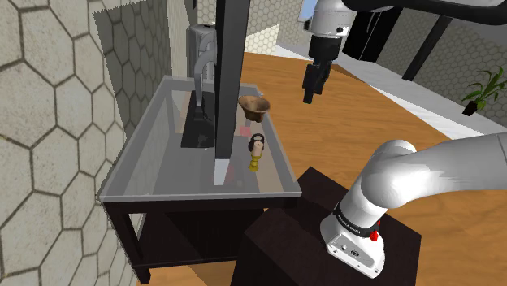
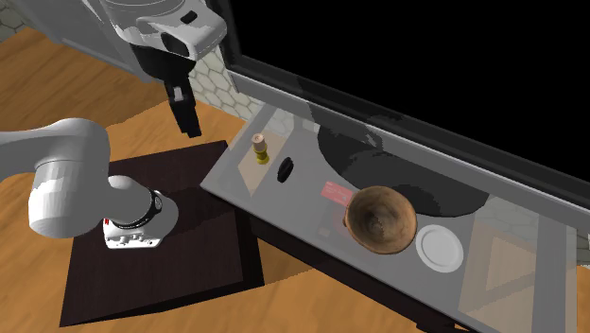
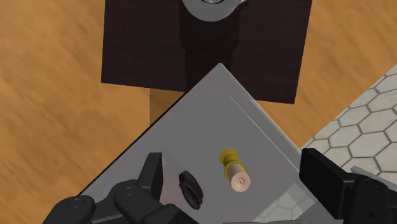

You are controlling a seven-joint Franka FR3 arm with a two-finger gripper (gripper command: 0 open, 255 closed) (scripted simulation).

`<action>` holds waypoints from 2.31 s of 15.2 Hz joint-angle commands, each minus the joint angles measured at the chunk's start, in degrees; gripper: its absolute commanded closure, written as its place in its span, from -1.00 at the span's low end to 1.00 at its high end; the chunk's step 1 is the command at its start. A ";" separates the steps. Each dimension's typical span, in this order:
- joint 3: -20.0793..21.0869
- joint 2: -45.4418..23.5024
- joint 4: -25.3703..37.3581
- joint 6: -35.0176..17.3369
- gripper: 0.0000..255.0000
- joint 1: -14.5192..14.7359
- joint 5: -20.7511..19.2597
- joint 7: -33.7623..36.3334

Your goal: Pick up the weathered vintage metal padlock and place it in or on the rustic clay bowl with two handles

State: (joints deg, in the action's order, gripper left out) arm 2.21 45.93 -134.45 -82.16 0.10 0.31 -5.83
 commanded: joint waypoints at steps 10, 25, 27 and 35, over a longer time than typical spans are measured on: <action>1.52 -12.21 -5.87 -18.01 -1.00 -3.61 3.55 10.27; 1.71 -37.27 -5.14 -42.82 -1.00 -7.31 7.50 21.86; 1.81 -38.08 -5.99 -44.49 -1.00 -7.21 7.64 21.80; 2.00 -39.69 -7.39 -47.51 -1.00 -7.03 7.91 21.68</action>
State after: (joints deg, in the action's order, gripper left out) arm 4.20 6.27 -141.83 -129.62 -6.94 8.22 15.85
